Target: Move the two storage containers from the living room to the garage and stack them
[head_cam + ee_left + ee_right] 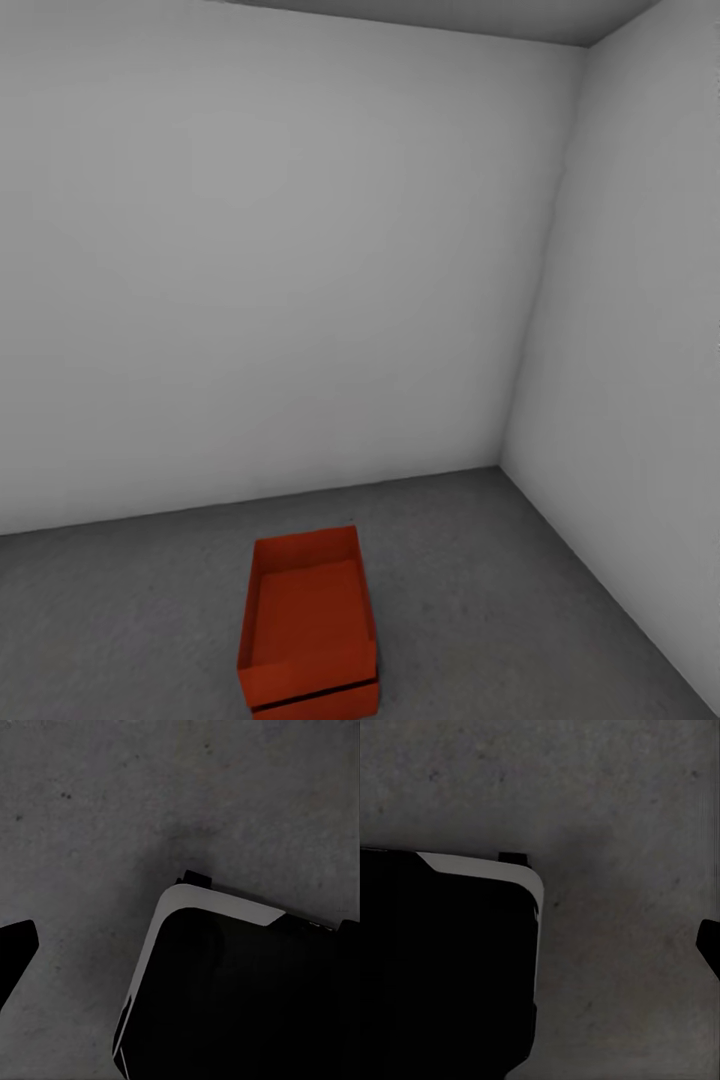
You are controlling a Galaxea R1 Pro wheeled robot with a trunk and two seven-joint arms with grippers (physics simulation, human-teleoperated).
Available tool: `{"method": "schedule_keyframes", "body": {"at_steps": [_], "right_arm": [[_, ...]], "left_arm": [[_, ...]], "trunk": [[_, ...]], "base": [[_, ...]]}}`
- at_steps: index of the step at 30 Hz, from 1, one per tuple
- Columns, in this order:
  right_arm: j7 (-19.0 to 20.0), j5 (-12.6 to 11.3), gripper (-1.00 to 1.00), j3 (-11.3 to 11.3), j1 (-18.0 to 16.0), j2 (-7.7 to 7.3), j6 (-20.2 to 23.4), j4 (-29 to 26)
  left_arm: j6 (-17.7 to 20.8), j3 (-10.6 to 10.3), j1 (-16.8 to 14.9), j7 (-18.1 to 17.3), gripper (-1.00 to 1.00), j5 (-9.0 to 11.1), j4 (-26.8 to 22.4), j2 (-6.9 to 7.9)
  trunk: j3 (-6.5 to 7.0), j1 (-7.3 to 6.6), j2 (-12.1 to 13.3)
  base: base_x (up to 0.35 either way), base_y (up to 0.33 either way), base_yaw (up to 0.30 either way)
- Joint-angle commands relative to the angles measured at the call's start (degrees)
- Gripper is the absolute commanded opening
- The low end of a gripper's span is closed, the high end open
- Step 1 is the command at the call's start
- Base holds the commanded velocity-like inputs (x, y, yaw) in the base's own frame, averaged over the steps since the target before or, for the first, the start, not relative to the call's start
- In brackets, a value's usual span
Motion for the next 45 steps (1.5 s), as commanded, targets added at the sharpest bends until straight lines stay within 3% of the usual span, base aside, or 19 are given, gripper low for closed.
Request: {"method": "schedule_keyframes", "body": {"at_steps": [1, 32, 45], "right_arm": [[0.0, -0.5, 1.00, 0.5, -0.1, 0.00, -0.5, 0.2], [0.3, 0.2, 1.00, 0.6, -0.1, 0.08, -0.6, 0.2], [0.3, 0.4, 1.00, 0.9, -0.1, -0.26, -0.6, 0.1]], "left_arm": [[-0.1, -0.5, 0.0, 0.2, 1.00, 0.4, 0.0, -0.01], [-0.1, -0.5, 0.0, 0.2, 1.00, 0.5, 0.0, -0.01], [-0.1, -0.5, 0.0, 0.2, 1.00, 0.5, 0.0, -0.06]], "trunk": [[-0.02, 0.02, -0.1], [1.96, 0.02, -0.1], [2.07, 0.02, -0.1]], "base": [[0.000, 0.000, -0.013], [0.000, 0.000, -0.001], [0.000, 0.000, 0.000]]}}
